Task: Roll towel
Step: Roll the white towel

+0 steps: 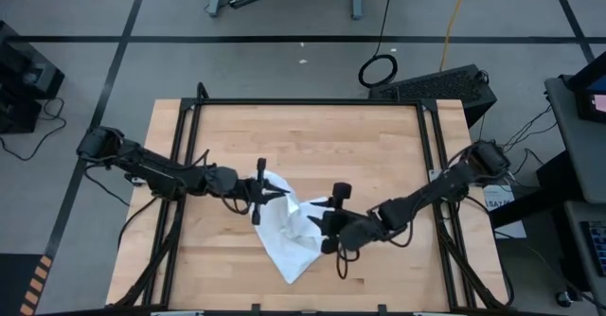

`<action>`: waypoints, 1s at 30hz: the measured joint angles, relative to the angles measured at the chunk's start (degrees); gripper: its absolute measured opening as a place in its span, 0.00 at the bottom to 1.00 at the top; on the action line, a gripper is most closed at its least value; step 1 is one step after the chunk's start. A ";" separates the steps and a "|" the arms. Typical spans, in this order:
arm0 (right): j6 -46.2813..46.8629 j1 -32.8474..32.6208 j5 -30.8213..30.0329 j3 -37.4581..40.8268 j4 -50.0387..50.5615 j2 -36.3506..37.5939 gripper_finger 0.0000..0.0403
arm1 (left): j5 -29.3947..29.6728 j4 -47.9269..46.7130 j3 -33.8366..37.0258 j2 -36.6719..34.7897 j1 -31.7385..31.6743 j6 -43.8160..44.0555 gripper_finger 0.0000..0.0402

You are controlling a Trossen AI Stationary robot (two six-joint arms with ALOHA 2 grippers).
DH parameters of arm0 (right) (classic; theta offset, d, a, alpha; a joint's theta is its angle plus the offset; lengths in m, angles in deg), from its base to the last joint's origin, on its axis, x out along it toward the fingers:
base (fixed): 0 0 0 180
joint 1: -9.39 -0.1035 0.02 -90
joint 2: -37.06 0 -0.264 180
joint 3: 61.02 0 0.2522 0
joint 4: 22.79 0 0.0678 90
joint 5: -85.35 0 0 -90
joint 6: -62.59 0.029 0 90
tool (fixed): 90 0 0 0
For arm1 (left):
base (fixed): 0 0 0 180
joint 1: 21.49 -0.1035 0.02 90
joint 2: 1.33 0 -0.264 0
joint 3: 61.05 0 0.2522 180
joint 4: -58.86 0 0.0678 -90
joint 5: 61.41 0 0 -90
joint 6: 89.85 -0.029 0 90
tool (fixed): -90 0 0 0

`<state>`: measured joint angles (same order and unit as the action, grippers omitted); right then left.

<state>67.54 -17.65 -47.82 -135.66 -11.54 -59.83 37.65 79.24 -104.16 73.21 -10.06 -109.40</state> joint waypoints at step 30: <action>0.24 8.39 0.82 -0.44 7.51 2.74 0.01 | 7.87 -0.48 0.00 2.10 -1.17 11.93 0.18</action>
<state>67.78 -9.26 -47.00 -136.10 -4.03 -57.08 45.52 78.76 -104.16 75.31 -11.23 -97.47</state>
